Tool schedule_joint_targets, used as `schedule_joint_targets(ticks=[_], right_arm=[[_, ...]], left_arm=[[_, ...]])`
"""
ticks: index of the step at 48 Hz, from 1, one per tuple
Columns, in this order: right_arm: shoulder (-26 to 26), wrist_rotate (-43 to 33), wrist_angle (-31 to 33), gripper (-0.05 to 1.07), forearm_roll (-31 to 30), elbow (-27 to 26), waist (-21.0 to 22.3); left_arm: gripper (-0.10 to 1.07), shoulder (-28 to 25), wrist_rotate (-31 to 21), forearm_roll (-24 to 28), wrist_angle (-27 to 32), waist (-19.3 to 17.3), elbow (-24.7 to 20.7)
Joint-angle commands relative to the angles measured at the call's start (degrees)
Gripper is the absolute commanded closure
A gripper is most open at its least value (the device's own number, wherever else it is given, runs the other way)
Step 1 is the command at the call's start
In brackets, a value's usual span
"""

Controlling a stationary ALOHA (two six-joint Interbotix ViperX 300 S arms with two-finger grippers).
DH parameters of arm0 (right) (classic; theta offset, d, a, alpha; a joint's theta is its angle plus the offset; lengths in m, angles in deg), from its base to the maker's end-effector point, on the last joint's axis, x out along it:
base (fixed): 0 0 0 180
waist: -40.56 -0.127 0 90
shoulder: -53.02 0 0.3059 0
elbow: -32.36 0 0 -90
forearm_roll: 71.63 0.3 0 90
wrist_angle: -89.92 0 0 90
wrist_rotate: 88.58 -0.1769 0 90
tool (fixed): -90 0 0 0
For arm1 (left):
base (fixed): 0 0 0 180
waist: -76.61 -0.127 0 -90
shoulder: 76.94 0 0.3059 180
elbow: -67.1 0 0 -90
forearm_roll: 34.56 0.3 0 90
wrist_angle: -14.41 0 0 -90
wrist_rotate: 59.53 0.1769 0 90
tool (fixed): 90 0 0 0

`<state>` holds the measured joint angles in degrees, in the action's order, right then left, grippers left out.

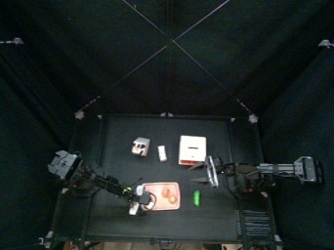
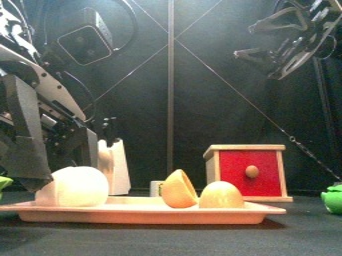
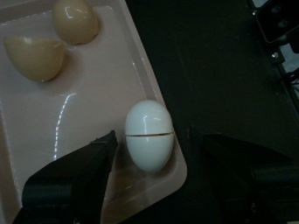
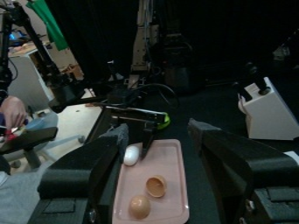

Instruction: Grab egg

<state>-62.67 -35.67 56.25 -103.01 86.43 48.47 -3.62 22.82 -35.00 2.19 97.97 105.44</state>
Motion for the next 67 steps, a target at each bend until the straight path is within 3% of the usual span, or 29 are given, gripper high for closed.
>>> schedule_joint_targets(ticks=[1, 12, 29, 57, 67], right_arm=[[-0.26, 0.0, -0.26, 0.12, 0.18, -0.88, -0.09], [-0.26, 0.0, -0.26, 0.12, 0.53, -0.88, -0.09], [-0.26, 0.0, -0.26, 0.12, 0.53, -0.88, -0.09], [-0.26, -0.09, -0.18, 0.12, 0.62, -0.79, -0.09], [-0.26, -0.09, -0.18, 0.12, 1.58, -0.7, -0.18]], left_arm=[[0.01, 0.35, 0.09, 0.0, -0.18, -0.18, -1.32], [0.04, -0.35, 0.0, -0.26, -0.18, -0.09, -1.41], [0.22, 0.26, 0.09, -1.14, -0.09, -0.18, -1.41], [0.23, 4.39, -0.09, -1.41, 0.88, -0.18, -1.41], [0.23, 5.71, 0.0, -7.03, 2.2, -0.18, -1.23]])
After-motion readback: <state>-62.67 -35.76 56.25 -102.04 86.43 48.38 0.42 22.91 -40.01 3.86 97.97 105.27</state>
